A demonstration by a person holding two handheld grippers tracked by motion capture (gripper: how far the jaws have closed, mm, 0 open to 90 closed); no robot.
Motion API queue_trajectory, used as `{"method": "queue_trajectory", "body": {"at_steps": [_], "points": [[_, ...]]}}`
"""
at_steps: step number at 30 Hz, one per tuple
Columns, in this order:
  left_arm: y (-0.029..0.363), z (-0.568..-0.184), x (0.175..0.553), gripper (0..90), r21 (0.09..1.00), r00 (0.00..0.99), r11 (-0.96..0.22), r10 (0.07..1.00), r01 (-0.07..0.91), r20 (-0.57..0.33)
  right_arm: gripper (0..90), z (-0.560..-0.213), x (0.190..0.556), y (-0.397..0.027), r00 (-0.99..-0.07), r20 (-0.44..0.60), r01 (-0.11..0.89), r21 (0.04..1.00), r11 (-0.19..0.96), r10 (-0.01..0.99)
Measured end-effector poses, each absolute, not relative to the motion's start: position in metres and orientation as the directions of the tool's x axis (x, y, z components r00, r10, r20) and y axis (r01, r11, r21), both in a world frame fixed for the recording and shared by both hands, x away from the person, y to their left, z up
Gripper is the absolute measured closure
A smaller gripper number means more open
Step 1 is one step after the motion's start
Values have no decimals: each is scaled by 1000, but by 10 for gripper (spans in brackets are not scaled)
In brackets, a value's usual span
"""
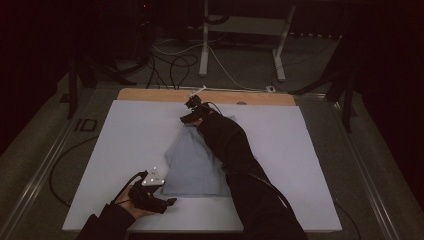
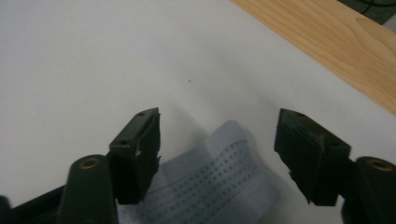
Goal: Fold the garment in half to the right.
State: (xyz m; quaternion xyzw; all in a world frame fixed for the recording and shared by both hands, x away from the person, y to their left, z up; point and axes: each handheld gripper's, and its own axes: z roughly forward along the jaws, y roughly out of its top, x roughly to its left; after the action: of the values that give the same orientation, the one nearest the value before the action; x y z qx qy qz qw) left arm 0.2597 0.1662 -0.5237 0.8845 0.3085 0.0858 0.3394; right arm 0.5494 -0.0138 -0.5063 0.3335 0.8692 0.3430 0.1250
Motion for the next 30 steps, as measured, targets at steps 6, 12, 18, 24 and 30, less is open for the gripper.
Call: {"method": "queue_trajectory", "body": {"at_steps": [6,12,18,24,30], "points": [[166,-525,261,346,642,793,-583,606,497,-64,430,-514,551,-9,-757,-28,487,642,592,653],[167,-528,263,458,632,794,-593,605,499,-60,573,-519,551,-5,-753,-59,488,619,616,655],[167,-527,264,609,631,788,-596,614,498,-42,692,-519,550,-2,-760,-86,475,602,641,644],[165,-527,265,826,628,801,-607,597,488,-46,825,-518,548,3,-781,-107,447,591,671,615],[161,-524,266,859,618,809,-627,587,474,-24,844,-514,547,5,-786,-102,444,593,672,610]]}}
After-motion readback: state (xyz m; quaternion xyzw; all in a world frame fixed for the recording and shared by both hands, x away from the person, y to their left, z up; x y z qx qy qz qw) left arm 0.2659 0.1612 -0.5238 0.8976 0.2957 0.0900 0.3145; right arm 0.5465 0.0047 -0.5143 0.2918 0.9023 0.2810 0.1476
